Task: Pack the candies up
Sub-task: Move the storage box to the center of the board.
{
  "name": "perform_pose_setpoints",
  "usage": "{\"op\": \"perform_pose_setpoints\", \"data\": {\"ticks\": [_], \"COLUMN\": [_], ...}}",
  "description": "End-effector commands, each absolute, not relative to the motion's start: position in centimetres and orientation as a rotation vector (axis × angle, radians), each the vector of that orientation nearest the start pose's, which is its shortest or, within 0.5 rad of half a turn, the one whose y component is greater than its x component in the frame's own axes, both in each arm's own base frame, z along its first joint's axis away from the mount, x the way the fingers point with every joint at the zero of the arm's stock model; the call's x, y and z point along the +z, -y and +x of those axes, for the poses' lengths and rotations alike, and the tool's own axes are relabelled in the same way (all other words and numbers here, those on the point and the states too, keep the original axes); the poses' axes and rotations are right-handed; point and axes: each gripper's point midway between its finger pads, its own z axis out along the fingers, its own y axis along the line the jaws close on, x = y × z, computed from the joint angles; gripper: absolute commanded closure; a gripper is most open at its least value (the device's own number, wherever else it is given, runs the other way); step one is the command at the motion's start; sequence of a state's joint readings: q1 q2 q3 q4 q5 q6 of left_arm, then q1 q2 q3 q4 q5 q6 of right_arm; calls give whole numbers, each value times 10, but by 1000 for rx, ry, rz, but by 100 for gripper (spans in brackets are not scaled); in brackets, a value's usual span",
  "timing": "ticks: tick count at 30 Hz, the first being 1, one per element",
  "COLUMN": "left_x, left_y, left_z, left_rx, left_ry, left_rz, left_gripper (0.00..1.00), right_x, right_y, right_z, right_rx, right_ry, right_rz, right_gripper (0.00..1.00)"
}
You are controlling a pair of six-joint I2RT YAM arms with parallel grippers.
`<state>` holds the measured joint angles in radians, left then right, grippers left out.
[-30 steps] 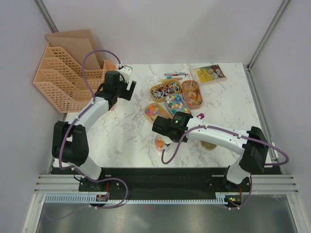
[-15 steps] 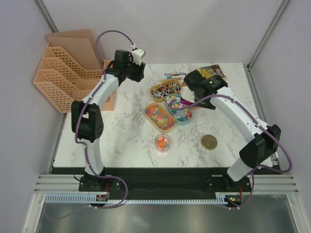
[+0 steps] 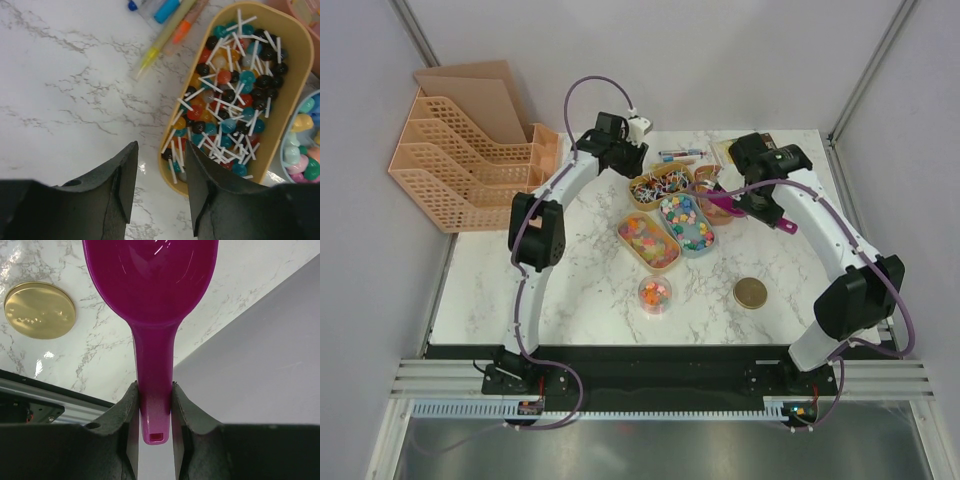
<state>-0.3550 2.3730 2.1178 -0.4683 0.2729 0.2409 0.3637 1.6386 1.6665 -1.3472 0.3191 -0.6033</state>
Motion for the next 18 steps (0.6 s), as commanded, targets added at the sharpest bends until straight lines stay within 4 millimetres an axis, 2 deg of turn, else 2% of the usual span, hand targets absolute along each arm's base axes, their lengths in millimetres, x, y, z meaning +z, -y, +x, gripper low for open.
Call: {"op": "perform_pose_setpoints", "data": {"ticks": [1,2,3,4,5,7,9,11,18], "left_x": [128,127,125,112,121,112,111,109,99], "left_y": [288,293,296,303,305,308,307,304,299], "left_z": [544,535,529,512,505,489,481,479,484], "left_rx": [-405,-398,-369,-373,-371,-379,-371,-350,-293], "left_ry": [-2050,-2045,-2030,-2050,-2028,-2042,-2047,-2049,-2062], "left_rz": [966,1003,1054,1102,1119,1162,1181,1204,1222], "left_gripper": [51,54,61,63,64,62,59,51,50], "right_x": [214,214,214,213,213,211,208,206,202], "right_y": [-27,-25,-23,-22,-21,-20,-19,-19,-21], "right_z": [299,298,298,298,299,299,300,301,307], "right_rx": [-472,-467,-465,-458,-453,-437,-426,-418,-392], "right_ry": [-2617,-2621,-2626,-2628,-2627,-2637,-2642,-2646,-2646], "right_rz": [-1220,-1219,-1212,-1212,-1206,-1202,-1204,-1206,-1204], "right_gripper": [100,100,100,100,100,100,100,100,100]}}
